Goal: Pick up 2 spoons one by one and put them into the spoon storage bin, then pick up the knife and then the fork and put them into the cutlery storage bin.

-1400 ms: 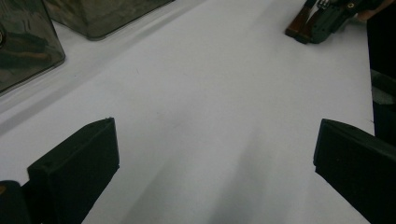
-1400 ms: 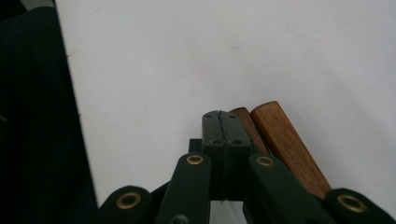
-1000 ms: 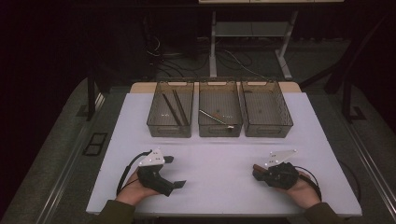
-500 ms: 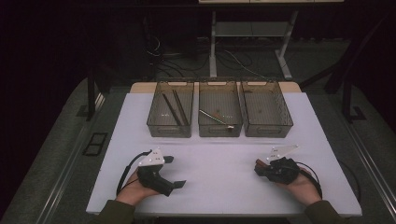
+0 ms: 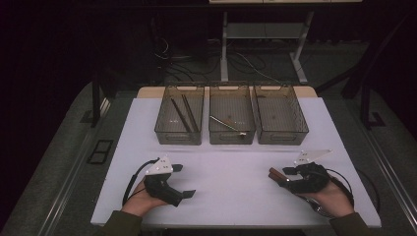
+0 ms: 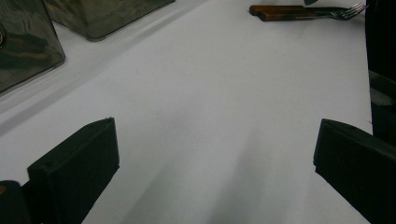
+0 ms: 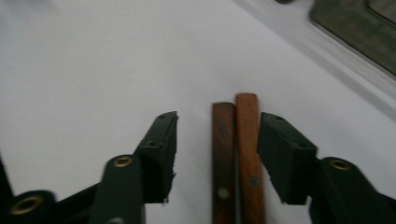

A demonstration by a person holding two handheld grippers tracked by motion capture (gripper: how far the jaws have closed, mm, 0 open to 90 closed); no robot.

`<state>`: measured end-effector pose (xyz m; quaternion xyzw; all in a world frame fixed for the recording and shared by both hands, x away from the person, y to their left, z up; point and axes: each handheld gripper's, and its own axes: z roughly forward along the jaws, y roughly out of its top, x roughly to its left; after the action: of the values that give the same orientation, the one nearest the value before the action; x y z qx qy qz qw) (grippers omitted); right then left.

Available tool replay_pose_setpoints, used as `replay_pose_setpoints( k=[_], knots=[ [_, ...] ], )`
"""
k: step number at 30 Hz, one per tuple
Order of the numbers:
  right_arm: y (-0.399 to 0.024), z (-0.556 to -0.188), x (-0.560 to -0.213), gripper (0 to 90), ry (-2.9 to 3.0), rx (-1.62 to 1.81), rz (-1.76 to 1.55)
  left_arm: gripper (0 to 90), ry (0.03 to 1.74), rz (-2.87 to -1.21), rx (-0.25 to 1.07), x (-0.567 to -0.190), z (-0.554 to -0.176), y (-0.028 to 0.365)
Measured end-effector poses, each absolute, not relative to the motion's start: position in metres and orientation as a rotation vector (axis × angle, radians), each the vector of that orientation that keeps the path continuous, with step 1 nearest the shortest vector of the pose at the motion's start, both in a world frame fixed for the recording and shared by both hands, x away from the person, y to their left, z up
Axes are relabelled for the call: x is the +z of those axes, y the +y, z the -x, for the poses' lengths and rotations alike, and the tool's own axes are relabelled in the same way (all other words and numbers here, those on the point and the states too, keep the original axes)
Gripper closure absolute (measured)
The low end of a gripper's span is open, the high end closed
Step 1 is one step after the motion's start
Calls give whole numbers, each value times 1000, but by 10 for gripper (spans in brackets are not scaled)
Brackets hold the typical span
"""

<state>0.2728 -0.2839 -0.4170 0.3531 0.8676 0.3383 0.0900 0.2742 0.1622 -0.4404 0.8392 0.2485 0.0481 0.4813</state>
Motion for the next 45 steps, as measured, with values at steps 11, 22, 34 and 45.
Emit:
replay_pose_setpoints(
  k=[11, 22, 34, 45],
  knots=[
    [-306, -283, -405, 507, 2609, 850, -1136, 0, 607, -2046, 119, -440, -274, 162],
    [-303, -289, -409, 628, 2756, 653, -1125, 0, 606, -2047, 117, -441, -275, 163],
    [-295, -290, -416, 677, 2838, 478, -1071, 0, 606, -2048, 120, -440, -274, 163],
    [-284, -298, -420, 706, 2870, 347, -1055, 0, 608, -2048, 120, -440, -275, 163]
  ],
)
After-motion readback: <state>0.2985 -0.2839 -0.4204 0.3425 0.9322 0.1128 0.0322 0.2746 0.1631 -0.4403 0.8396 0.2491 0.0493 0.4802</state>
